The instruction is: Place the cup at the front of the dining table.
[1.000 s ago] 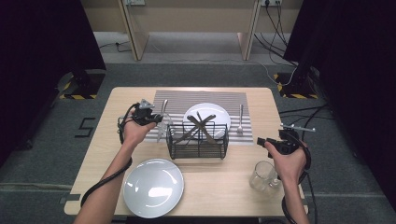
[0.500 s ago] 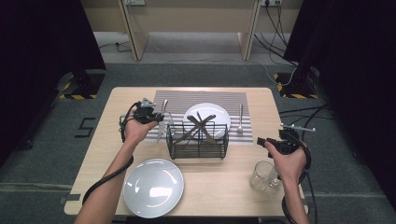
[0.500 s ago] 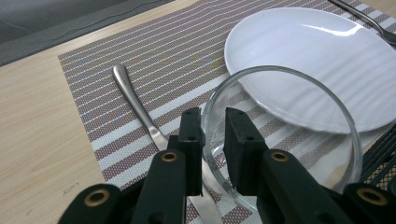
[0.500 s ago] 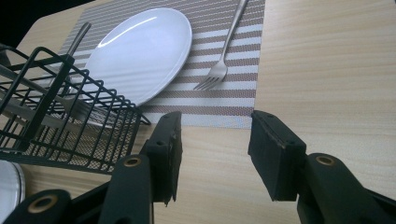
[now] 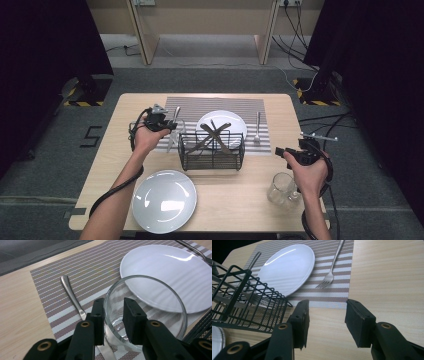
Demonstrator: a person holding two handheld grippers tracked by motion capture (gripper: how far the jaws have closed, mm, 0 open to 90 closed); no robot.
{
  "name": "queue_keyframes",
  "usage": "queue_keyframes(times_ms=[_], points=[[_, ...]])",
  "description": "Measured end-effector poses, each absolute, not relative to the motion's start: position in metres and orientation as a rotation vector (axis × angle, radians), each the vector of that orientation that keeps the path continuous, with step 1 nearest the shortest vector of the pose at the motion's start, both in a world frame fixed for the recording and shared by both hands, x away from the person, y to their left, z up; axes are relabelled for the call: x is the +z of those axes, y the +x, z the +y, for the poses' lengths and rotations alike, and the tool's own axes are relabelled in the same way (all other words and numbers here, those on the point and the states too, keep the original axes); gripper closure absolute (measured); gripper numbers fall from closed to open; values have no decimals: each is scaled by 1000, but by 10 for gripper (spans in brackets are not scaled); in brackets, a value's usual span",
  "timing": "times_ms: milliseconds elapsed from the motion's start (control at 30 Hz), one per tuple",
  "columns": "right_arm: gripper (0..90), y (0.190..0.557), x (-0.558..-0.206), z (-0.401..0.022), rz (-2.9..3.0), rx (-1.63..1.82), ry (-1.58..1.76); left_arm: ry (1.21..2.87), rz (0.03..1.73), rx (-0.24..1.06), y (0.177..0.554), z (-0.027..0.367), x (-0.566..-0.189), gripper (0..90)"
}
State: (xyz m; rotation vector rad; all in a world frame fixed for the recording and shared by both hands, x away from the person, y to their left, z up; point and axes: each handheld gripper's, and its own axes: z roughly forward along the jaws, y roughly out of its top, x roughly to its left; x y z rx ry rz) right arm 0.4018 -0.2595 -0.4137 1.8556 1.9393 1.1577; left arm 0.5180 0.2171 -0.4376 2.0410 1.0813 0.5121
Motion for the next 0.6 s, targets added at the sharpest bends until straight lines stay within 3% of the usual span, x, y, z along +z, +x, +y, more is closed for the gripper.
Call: queue_keyframes(times_ms=[600], points=[[539,402,-414,-260,1929,1165,1856,2016,1080,532,519,216,-430,574]])
